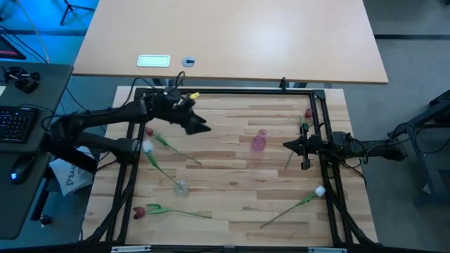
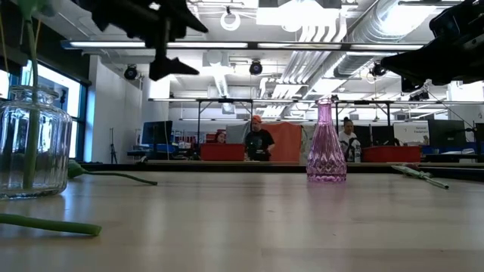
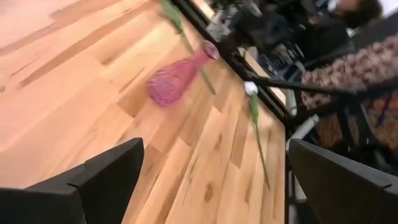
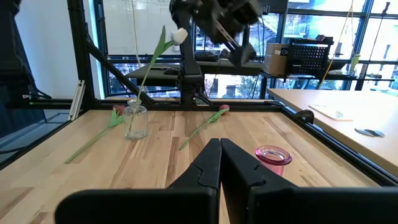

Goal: Sort flowers into vase by color
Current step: Put the white flower into the transparent vase

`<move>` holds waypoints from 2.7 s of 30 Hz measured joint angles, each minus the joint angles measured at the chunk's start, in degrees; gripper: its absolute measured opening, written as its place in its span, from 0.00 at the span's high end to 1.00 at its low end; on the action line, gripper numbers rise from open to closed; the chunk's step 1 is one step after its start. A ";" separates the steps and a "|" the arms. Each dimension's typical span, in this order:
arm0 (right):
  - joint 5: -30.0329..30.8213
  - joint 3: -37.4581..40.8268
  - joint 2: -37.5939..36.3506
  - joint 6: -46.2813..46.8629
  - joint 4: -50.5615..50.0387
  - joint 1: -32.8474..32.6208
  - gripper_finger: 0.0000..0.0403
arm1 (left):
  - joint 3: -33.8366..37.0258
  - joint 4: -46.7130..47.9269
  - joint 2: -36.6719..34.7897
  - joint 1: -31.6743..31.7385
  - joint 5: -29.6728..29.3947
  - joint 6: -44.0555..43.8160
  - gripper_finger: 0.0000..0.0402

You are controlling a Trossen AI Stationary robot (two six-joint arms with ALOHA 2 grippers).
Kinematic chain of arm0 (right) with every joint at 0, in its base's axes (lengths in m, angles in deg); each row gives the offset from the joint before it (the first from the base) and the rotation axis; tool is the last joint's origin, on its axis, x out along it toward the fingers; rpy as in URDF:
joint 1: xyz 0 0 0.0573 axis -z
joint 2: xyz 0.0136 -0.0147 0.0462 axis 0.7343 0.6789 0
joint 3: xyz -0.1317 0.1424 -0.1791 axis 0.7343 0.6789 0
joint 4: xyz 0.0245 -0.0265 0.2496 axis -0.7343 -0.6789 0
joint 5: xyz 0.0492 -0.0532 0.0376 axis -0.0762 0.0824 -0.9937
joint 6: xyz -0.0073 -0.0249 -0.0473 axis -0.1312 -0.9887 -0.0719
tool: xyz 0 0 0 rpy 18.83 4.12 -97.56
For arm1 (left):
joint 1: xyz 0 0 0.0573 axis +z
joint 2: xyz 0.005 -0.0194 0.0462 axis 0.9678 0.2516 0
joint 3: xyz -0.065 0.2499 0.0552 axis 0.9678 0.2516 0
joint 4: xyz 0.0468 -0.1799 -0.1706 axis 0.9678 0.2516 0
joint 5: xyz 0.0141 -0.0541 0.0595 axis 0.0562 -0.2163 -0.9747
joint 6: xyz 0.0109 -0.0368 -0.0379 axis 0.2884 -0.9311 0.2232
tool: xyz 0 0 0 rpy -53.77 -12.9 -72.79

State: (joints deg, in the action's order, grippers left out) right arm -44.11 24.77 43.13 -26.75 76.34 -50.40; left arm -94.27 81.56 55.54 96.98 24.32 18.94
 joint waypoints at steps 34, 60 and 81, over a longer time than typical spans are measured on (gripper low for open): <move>16.43 -2.71 3.00 29.52 42.17 0.69 1.00 | -0.33 -39.39 3.34 8.89 9.44 -1.12 0.04; -23.51 -57.01 60.66 42.62 -38.98 0.02 1.00 | -0.33 -38.74 0.95 19.09 31.16 1.08 0.04; -24.83 -59.36 78.82 24.03 -62.37 -20.19 0.59 | -0.33 -39.32 0.95 12.06 18.99 -3.99 0.04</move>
State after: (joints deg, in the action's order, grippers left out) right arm -68.94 -34.59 121.95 -2.72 13.97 -70.59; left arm -94.61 42.24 56.49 109.04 43.31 14.95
